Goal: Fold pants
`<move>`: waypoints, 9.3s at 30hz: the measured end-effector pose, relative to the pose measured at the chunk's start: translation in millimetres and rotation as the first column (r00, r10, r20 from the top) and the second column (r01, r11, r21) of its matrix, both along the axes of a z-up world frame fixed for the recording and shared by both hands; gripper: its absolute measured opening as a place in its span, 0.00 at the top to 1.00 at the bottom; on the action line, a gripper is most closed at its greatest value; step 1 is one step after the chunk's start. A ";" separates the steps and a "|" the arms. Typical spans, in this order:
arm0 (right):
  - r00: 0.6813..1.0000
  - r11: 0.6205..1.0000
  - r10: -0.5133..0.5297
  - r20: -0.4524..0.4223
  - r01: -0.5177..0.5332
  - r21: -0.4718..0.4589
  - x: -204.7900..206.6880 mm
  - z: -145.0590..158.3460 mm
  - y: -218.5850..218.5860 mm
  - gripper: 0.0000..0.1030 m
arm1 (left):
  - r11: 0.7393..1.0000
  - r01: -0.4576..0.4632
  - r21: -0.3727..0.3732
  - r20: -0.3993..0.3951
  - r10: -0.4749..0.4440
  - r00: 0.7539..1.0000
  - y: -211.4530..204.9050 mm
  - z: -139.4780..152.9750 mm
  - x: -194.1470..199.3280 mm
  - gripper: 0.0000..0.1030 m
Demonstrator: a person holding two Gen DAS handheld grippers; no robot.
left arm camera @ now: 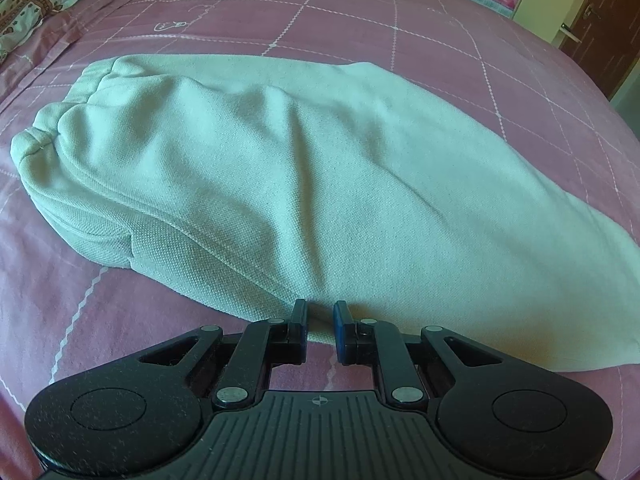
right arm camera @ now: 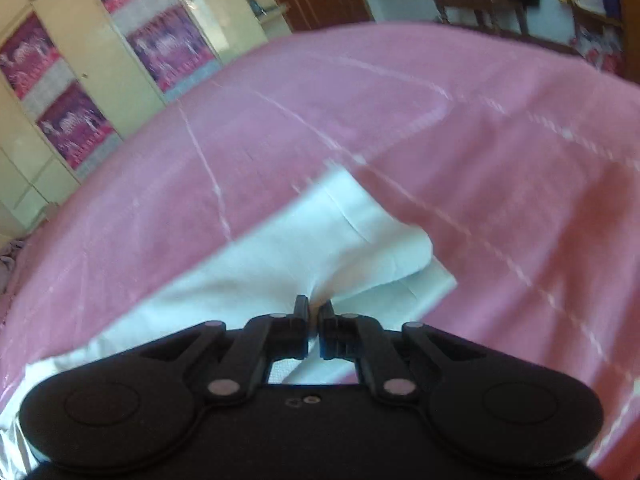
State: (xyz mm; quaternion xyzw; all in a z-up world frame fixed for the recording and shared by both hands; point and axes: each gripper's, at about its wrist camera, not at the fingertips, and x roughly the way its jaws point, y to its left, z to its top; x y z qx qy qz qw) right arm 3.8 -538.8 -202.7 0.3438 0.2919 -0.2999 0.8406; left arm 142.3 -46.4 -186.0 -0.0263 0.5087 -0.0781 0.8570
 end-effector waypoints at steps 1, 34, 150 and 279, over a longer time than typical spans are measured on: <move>1.000 1.000 -0.011 0.011 0.011 0.021 -3.7 -5.8 -1.1 0.96 | 1.000 -0.003 -0.004 -0.002 0.003 1.000 1.0 0.1 -0.3 0.86; 0.928 0.905 0.362 -0.086 -0.372 -0.208 93.6 27.2 58.0 0.63 | 0.978 0.206 -0.044 0.044 -0.204 0.978 -97.9 16.6 12.5 0.86; 0.913 0.906 0.256 -0.319 -0.341 -0.249 33.6 6.9 59.0 0.08 | 0.942 0.302 0.146 0.097 -0.317 0.943 -210.2 -4.5 -30.3 0.40; 0.907 0.900 0.421 0.013 -0.416 -0.129 52.0 57.0 145.7 0.50 | 0.945 0.025 -0.326 0.116 0.014 0.993 -30.4 42.7 -8.8 0.83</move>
